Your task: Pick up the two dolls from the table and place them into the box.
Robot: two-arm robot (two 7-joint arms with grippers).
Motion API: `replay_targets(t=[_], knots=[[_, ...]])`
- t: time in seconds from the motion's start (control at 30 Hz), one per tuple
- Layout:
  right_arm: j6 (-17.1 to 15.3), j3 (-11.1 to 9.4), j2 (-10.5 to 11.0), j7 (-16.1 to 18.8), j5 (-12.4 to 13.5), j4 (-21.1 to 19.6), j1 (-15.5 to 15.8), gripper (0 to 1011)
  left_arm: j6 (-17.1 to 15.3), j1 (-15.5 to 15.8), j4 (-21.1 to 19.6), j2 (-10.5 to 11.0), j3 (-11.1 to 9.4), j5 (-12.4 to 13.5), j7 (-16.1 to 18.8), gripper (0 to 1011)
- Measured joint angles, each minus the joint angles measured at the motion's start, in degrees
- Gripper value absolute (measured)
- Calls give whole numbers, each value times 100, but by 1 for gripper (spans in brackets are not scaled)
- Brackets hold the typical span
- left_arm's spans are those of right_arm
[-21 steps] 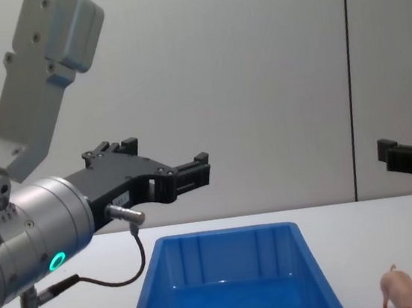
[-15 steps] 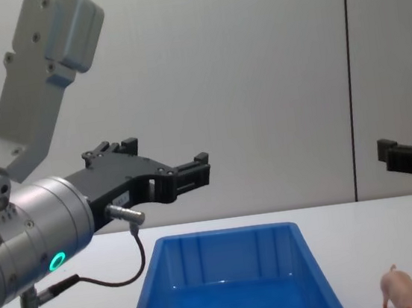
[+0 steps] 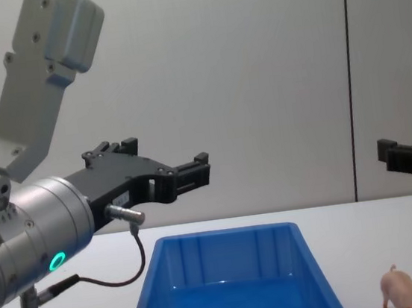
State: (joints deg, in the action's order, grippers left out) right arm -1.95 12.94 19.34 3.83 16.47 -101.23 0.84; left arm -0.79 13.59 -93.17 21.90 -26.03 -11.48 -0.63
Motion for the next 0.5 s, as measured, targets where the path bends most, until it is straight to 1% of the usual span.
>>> replay_targets(t=[0.2, 0.3, 0.43, 0.5], knots=[[-11, -24, 25, 15, 26, 1, 0, 1001, 0, 0, 0, 0, 0, 0, 0, 1003], [-40, -68, 72, 45, 79, 12, 10, 1001, 0, 0, 0, 0, 0, 0, 0, 1003], [-110, -142, 165, 87, 166, 39, 40, 1001, 0, 0, 0, 0, 0, 0, 0, 1003], [-169, -207, 254, 117, 236, 64, 80, 1001, 0, 0, 0, 0, 0, 0, 0, 1003]])
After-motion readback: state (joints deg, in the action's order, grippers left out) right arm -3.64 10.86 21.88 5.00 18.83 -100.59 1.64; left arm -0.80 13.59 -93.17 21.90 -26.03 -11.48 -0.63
